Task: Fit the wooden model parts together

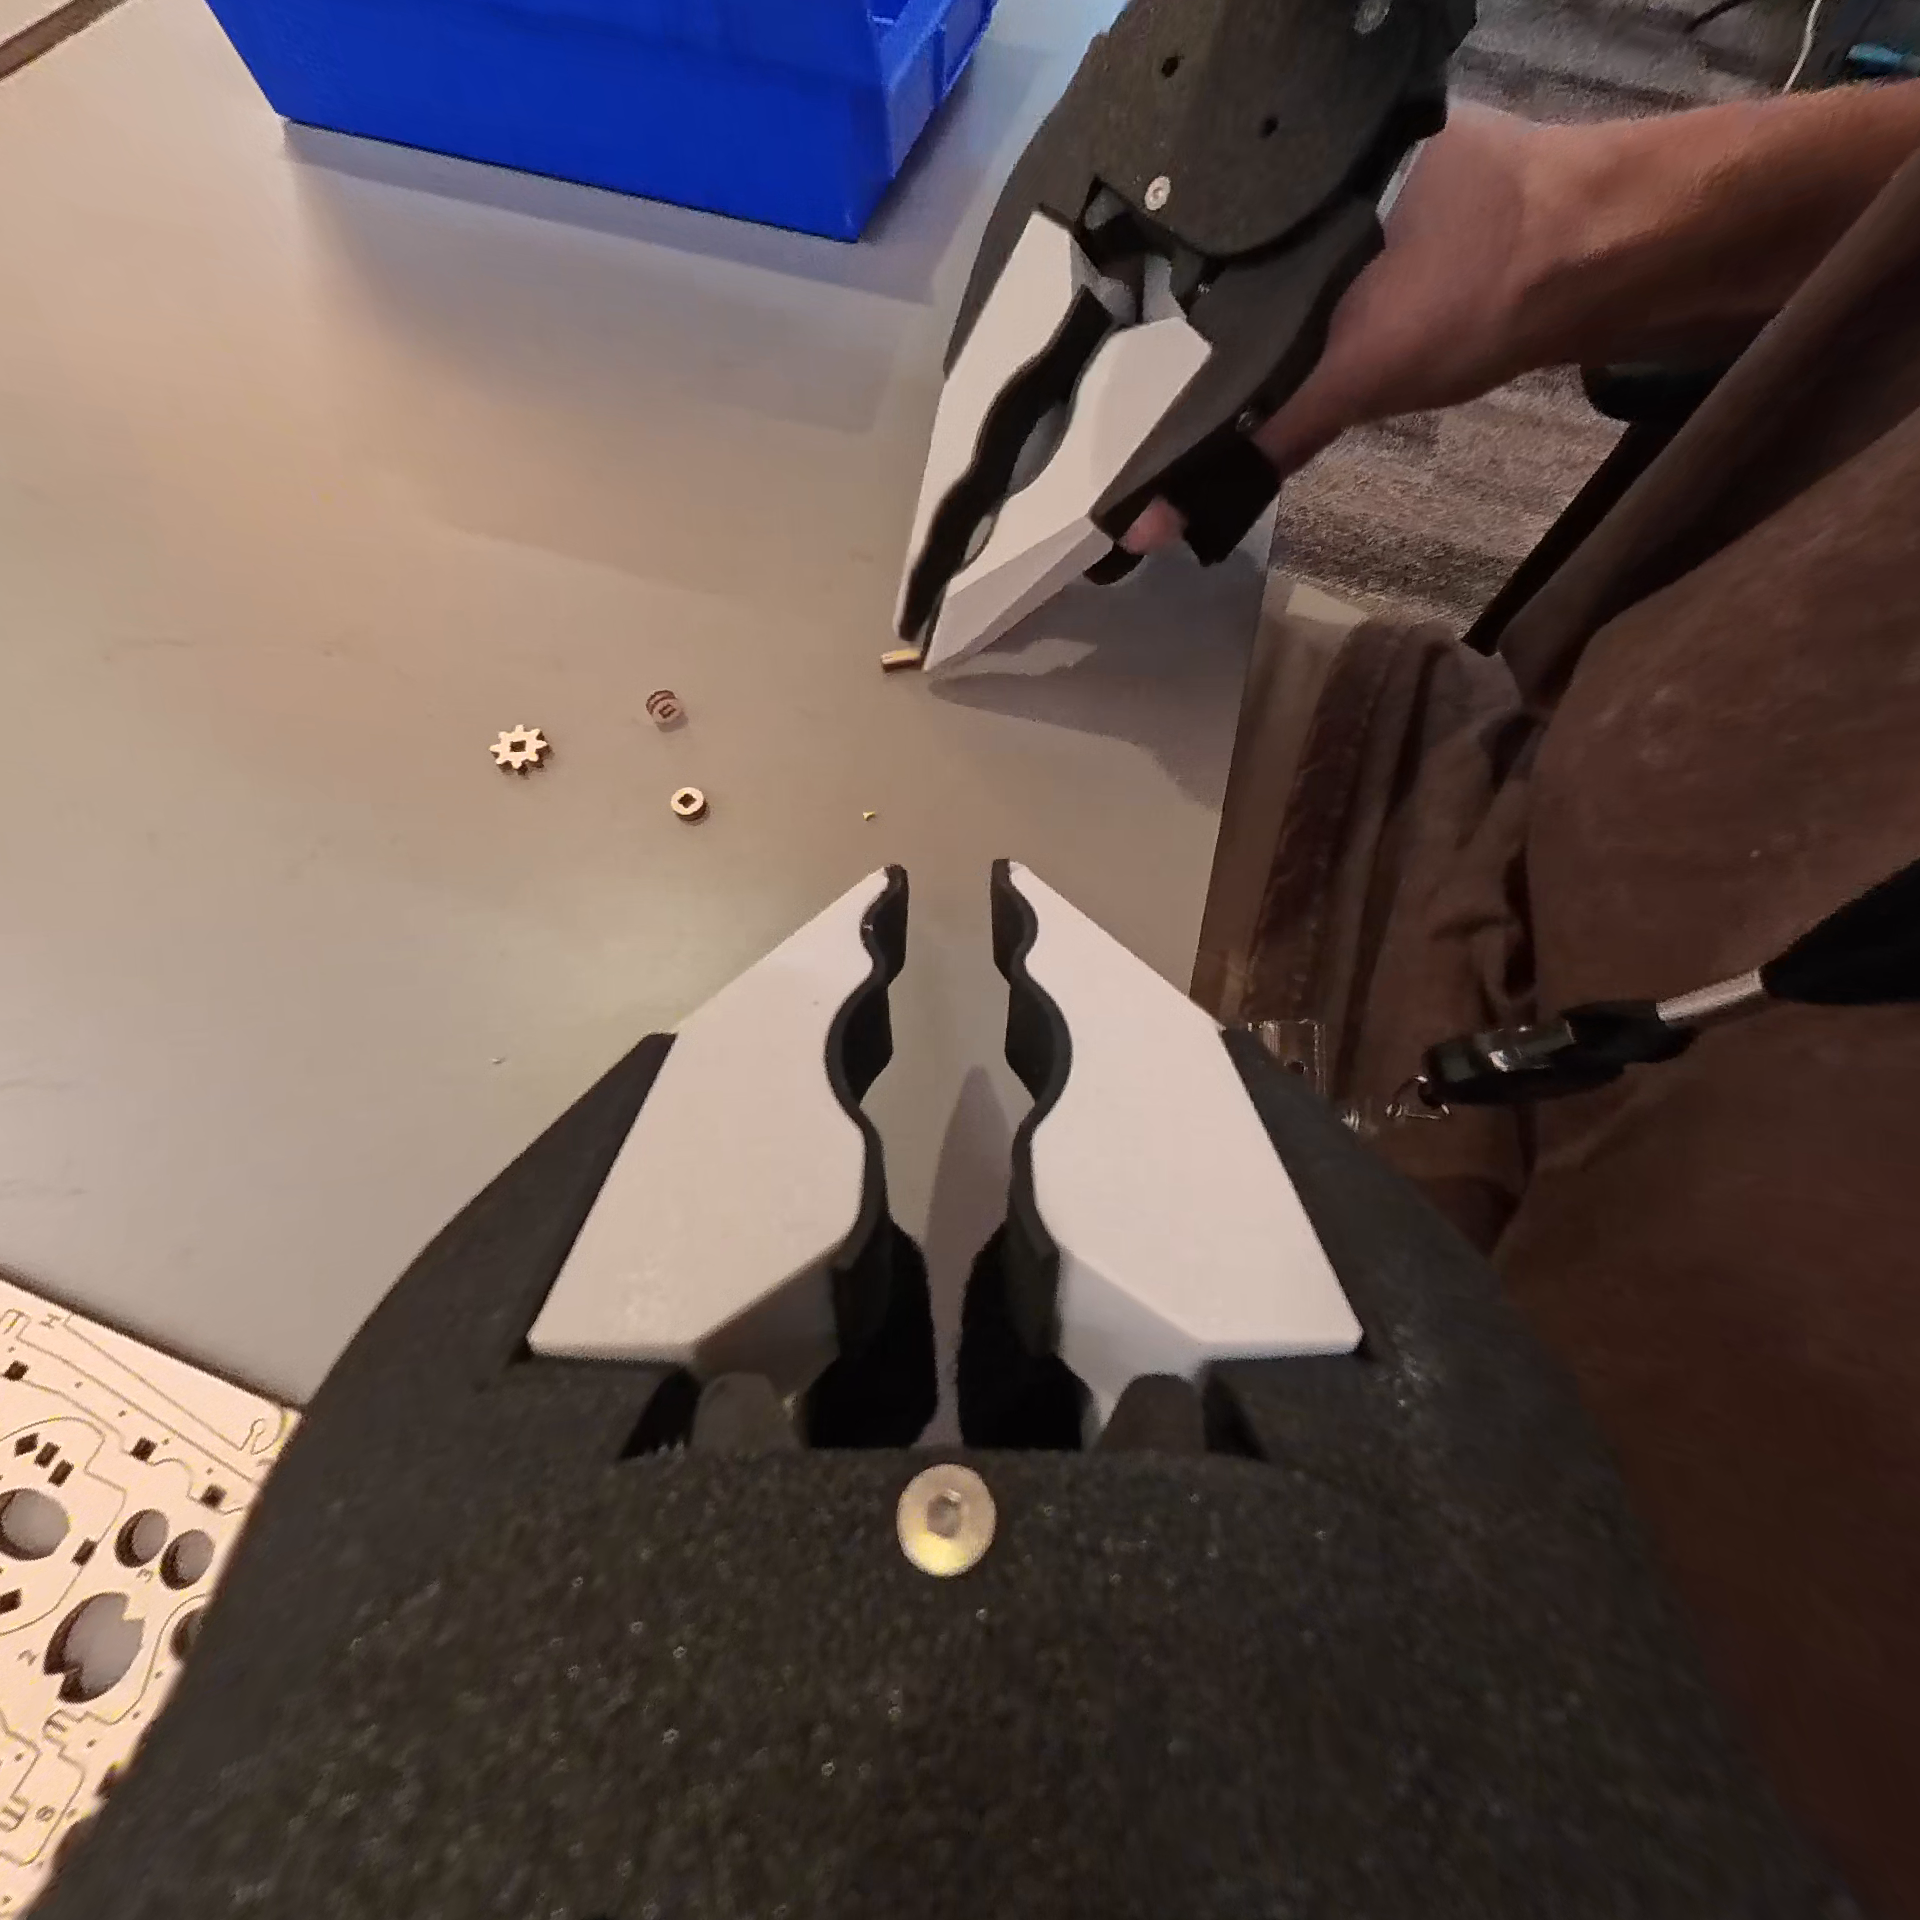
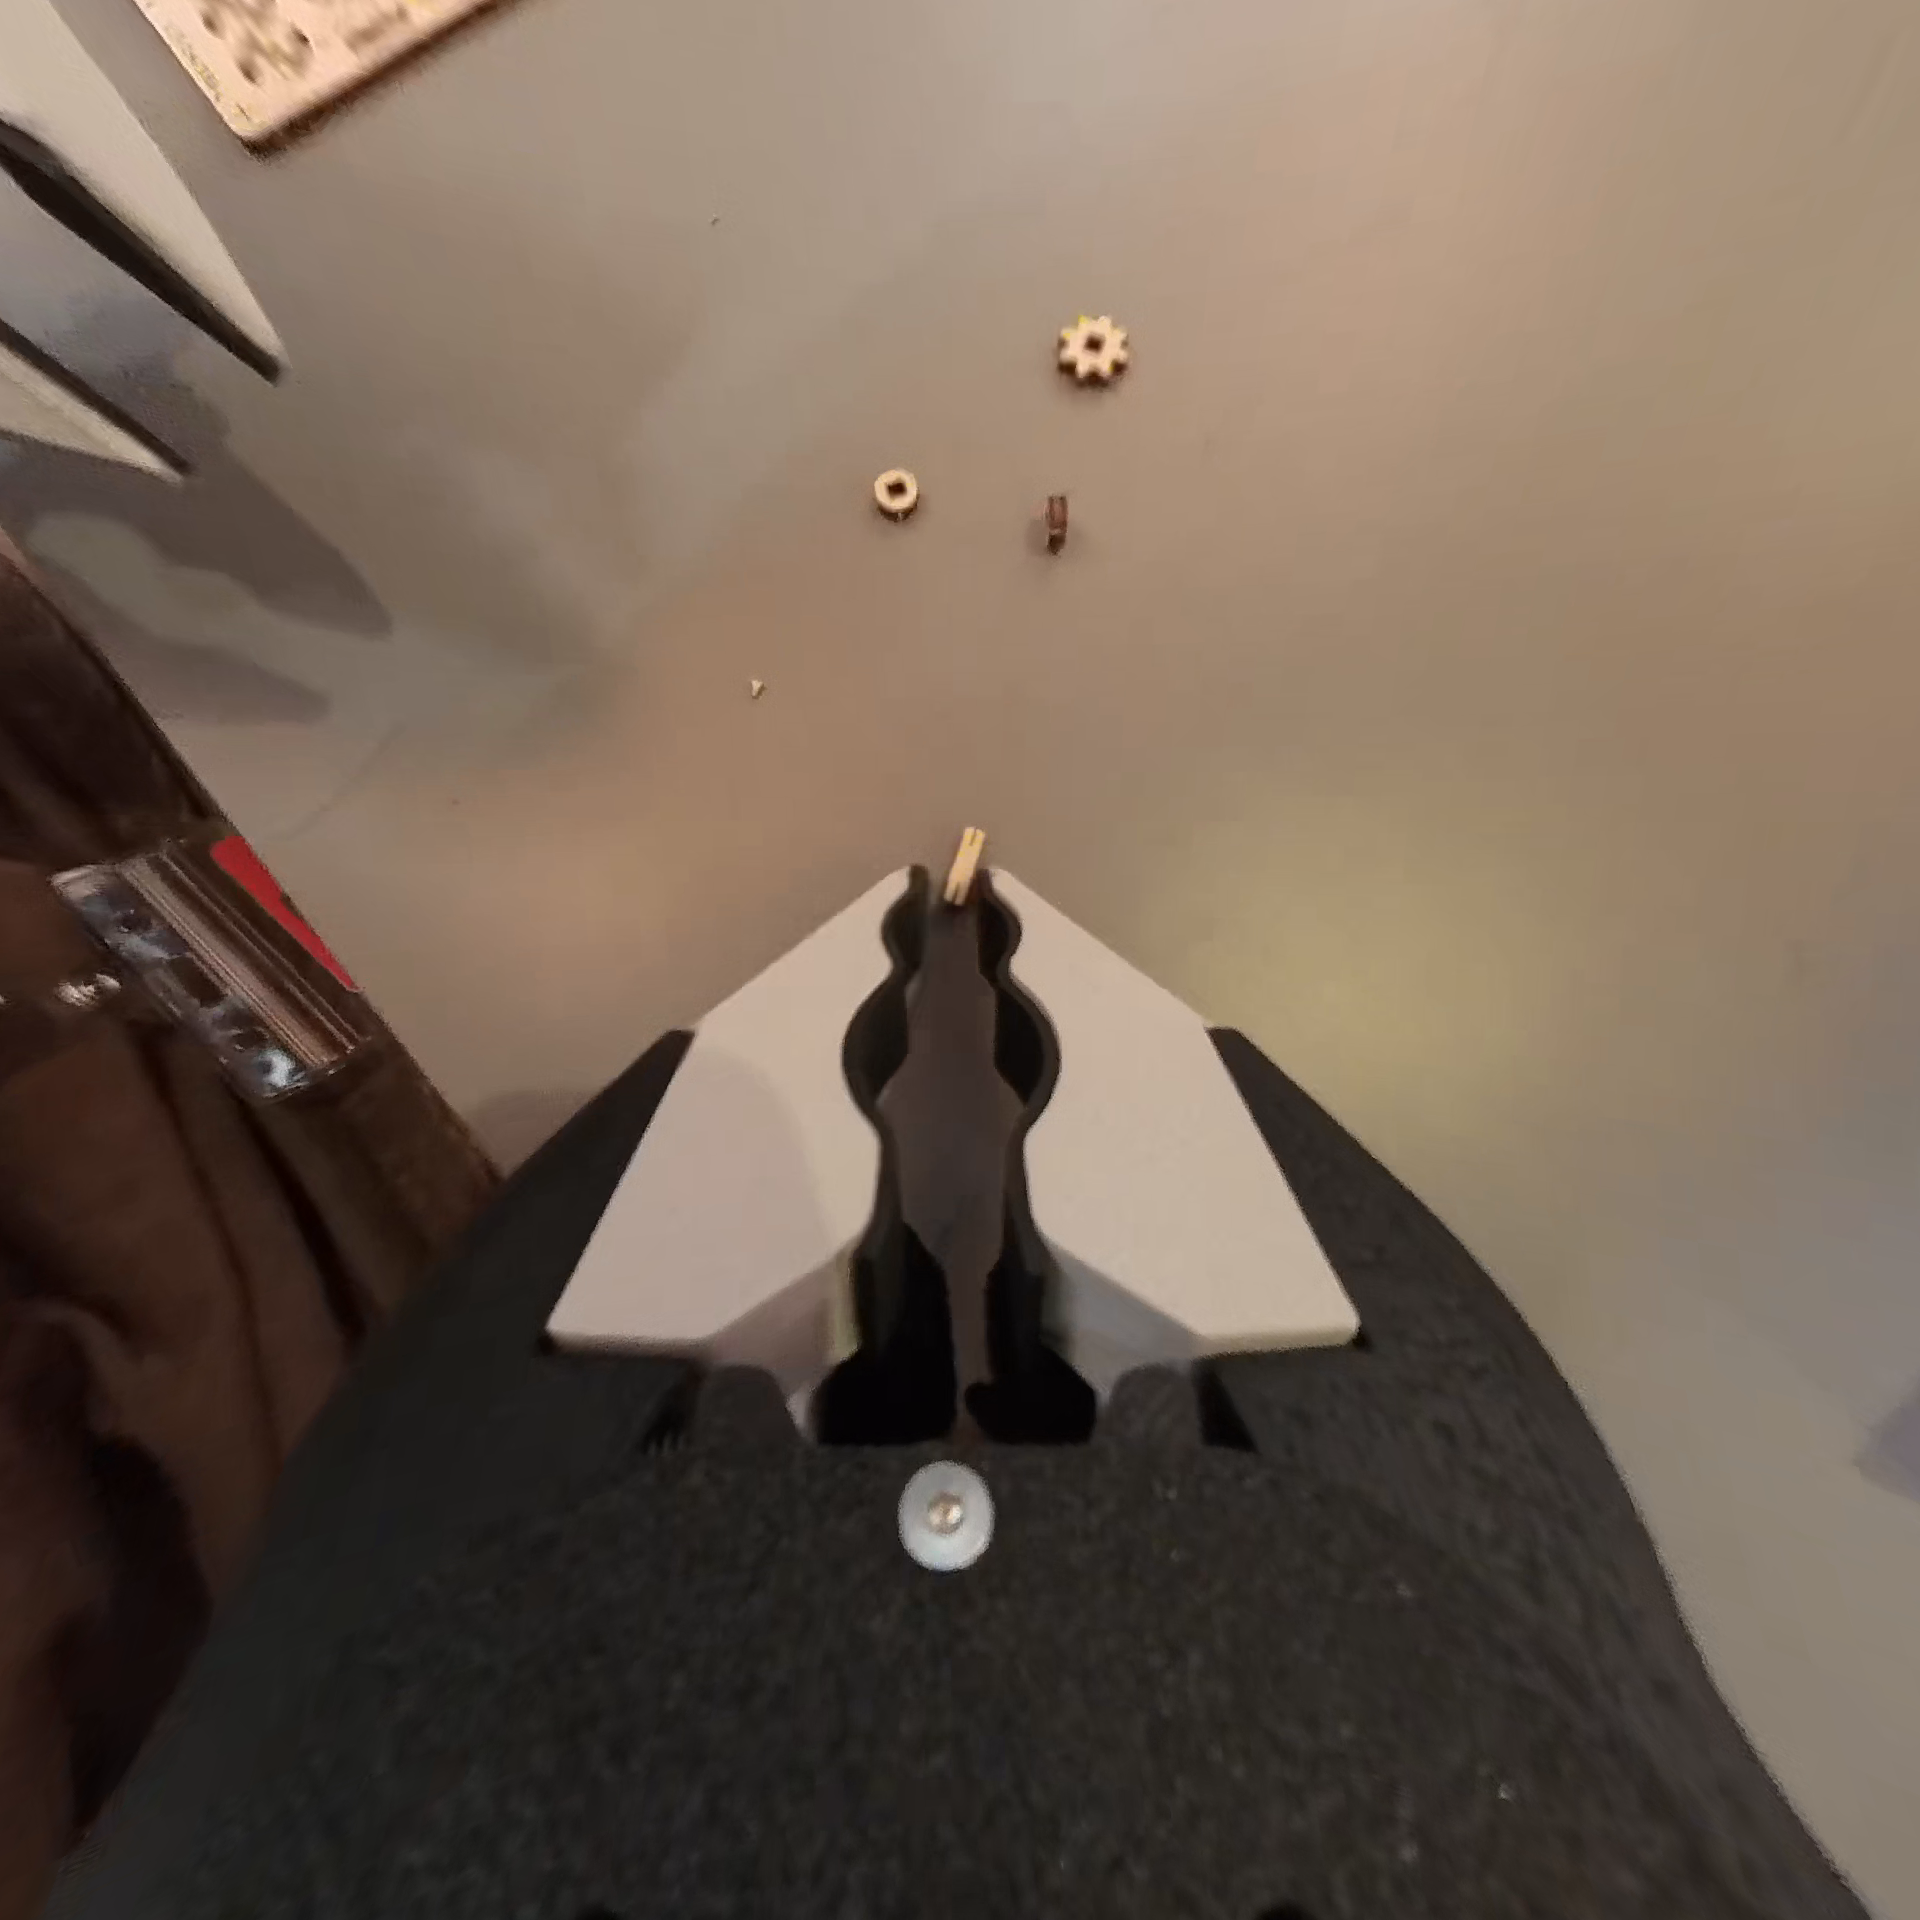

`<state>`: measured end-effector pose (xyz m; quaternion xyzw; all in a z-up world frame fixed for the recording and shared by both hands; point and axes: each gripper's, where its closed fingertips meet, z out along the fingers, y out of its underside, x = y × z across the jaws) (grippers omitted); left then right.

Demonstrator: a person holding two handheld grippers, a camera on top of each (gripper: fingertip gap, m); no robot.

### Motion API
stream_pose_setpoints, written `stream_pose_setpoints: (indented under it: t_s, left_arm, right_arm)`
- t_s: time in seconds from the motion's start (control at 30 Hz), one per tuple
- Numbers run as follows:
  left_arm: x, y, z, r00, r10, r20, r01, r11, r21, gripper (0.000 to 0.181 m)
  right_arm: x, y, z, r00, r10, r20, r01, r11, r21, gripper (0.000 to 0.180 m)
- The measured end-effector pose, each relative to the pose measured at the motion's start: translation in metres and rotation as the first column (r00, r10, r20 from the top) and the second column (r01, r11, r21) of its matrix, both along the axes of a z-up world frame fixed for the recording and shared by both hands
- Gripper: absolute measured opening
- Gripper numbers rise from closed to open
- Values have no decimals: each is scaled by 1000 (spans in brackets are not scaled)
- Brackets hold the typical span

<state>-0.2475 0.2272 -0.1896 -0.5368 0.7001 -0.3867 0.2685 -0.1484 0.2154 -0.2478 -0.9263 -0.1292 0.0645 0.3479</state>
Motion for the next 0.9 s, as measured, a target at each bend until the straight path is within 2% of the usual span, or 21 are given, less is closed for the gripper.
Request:
stream_pose_setpoints:
  t_s: [0.13,0.23,0.33,0.47,0.53,0.67,0.9]
  left_arm:
    - [1,2,-1,1000,2,1,-2,1000,8,14]
    - [3,4,0,1000,5,7,-5,1000,9,16]
    - [5,1,3,1000,-11,20,11,1000,-1,20]
    - [5,-16,16,994,-77,77,81,995,-53,19]
    - [2,-22,18,989,-115,91,119,992,-41,17]
    - [-2,-27,22,983,-149,109,152,988,-20,8]
    - [-3,-30,18,982,-160,97,161,987,-10,2]
  right_arm:
    - [-1,-1,1,995,57,77,-58,998,10,3]
    - [-26,-1,19,976,217,12,-218,973,79,3]
    - [-68,-6,55,895,432,-111,-408,894,184,3]
    - [-96,-7,80,800,583,-141,-545,804,236,2]
    - [-103,-9,85,764,624,-163,-583,777,238,2]
    - [-106,-12,76,742,656,-138,-630,753,188,2]
    - [-105,-14,75,743,652,-154,-622,757,203,2]
